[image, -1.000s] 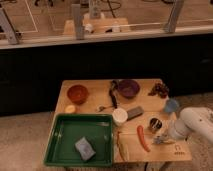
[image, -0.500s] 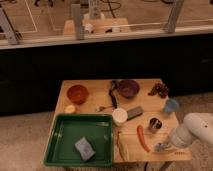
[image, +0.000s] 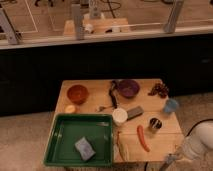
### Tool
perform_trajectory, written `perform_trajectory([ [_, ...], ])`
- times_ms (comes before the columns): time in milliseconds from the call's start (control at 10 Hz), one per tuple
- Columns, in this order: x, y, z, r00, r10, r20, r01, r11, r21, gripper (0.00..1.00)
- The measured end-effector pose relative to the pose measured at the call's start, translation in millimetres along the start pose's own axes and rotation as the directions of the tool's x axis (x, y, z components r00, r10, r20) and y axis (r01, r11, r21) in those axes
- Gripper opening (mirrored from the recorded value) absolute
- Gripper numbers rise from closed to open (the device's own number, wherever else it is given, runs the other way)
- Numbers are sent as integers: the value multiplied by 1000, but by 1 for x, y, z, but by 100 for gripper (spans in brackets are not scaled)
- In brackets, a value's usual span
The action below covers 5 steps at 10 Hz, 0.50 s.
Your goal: Wipe table surface with towel
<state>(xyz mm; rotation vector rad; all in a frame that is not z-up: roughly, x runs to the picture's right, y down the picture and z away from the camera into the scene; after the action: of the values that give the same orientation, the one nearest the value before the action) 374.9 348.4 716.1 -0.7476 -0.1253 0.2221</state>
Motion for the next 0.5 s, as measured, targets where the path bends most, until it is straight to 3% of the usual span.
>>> perform_trajectory([
  [200, 10, -15, -3, 1000, 21, -10, -21, 999, 24, 9],
  [500, 11, -63, 6, 1000, 26, -3, -26, 998, 56, 9],
])
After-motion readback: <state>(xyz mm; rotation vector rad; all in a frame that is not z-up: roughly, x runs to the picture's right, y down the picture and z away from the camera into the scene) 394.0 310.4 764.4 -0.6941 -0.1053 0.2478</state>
